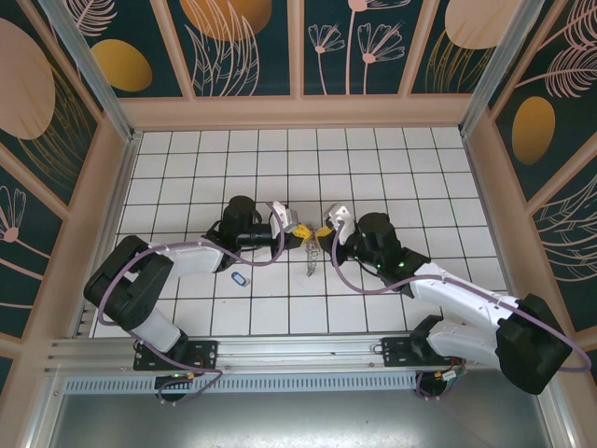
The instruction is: Put the keys on the keyring
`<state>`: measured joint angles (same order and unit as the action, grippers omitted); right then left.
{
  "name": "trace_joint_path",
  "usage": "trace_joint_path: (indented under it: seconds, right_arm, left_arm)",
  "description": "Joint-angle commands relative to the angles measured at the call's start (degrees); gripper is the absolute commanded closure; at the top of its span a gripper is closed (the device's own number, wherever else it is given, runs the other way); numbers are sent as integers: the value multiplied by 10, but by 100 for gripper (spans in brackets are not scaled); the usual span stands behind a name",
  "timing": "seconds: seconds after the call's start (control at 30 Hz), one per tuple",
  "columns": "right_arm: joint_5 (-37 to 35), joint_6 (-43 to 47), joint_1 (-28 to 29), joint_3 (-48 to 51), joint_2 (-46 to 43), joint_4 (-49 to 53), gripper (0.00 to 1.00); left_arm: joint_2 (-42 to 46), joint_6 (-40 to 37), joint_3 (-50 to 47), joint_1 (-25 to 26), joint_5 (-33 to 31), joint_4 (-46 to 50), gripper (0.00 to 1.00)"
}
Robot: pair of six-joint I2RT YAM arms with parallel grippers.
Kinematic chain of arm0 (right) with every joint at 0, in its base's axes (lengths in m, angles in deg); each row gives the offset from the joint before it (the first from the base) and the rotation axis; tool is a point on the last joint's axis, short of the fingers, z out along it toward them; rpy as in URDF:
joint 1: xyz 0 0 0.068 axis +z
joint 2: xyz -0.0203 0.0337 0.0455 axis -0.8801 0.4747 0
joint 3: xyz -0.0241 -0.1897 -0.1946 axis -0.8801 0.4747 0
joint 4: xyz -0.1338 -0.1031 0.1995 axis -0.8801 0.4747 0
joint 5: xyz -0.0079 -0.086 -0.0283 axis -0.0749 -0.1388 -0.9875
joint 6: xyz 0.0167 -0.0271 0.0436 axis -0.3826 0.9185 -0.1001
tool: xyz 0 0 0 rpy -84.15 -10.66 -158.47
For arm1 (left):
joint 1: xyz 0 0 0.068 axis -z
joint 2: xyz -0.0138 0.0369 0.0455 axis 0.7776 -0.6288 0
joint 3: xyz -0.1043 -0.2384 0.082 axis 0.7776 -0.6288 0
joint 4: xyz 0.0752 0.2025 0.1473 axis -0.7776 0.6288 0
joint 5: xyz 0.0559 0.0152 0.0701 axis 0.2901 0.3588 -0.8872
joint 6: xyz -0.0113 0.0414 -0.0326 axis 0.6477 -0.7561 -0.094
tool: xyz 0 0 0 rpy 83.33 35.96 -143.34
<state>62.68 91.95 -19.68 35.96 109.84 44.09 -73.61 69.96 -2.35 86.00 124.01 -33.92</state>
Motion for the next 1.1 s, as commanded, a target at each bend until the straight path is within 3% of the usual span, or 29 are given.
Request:
trace_joint_path:
  seconds: [0.0, 0.23, 0.43, 1.07]
  right_arm:
    - [16, 10, -3, -23, -7, -25, 100]
    - [27, 18, -3, -29, 3, -25, 100]
    - [28, 17, -2, -29, 3, -24, 100]
    - [36, 19, 0, -25, 1, -25, 100]
  left_arm:
    - [-3, 7, -1, 4, 13, -31, 93]
    - [-3, -27, 20, 3, 13, 23, 82]
    - [-1, -42, 30, 3, 12, 49, 79]
    - [-16, -85, 68, 3, 18, 126, 76]
